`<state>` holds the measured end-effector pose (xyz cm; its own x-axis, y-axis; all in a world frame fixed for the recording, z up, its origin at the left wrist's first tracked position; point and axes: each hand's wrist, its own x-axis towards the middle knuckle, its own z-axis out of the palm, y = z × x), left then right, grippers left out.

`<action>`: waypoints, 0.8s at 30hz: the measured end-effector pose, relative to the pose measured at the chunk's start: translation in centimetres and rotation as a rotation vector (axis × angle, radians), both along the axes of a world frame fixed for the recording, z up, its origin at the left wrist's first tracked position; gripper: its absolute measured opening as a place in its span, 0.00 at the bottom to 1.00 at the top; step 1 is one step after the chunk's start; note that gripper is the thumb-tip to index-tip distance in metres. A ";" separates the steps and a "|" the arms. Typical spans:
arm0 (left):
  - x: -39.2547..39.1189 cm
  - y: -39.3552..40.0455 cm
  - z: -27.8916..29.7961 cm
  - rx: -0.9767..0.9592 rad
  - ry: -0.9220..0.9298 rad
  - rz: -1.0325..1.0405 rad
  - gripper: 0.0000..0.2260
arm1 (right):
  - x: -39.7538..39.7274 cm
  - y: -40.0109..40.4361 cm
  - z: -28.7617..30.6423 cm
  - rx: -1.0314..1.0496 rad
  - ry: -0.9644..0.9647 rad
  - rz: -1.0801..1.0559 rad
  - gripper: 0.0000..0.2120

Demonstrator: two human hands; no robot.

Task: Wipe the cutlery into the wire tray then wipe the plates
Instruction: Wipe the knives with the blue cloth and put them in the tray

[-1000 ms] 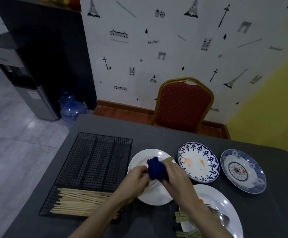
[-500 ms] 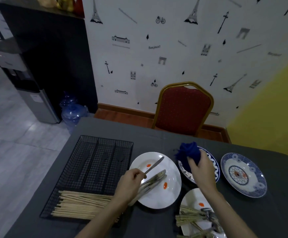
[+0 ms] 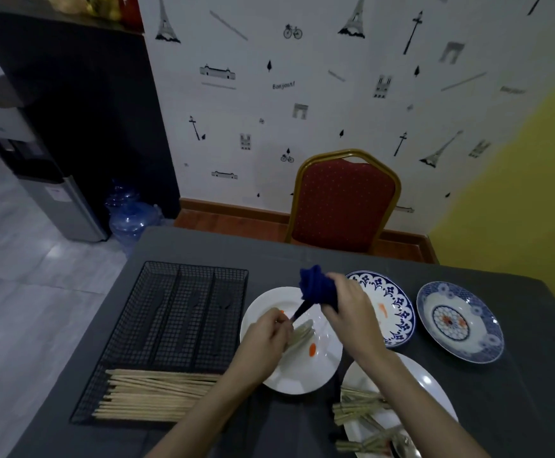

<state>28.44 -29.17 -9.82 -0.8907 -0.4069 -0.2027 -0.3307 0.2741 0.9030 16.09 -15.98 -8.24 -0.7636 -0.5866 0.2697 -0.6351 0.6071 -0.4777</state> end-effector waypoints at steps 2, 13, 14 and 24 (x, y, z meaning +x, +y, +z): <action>-0.7 -0.1 0.3 0.018 -0.016 0.018 0.06 | 1.6 -0.4 0.2 0.011 -0.011 0.142 0.23; -0.6 0.1 -0.7 -0.088 -0.087 -0.017 0.06 | 2.3 -0.3 -1.9 0.117 -0.076 0.195 0.19; -0.4 -0.1 -0.7 -0.116 -0.086 -0.019 0.06 | 1.8 -0.2 -2.1 0.122 -0.101 0.129 0.17; -1.4 -1.0 1.1 -0.248 -0.054 -0.113 0.07 | 2.6 -0.7 -2.0 0.058 0.045 0.043 0.20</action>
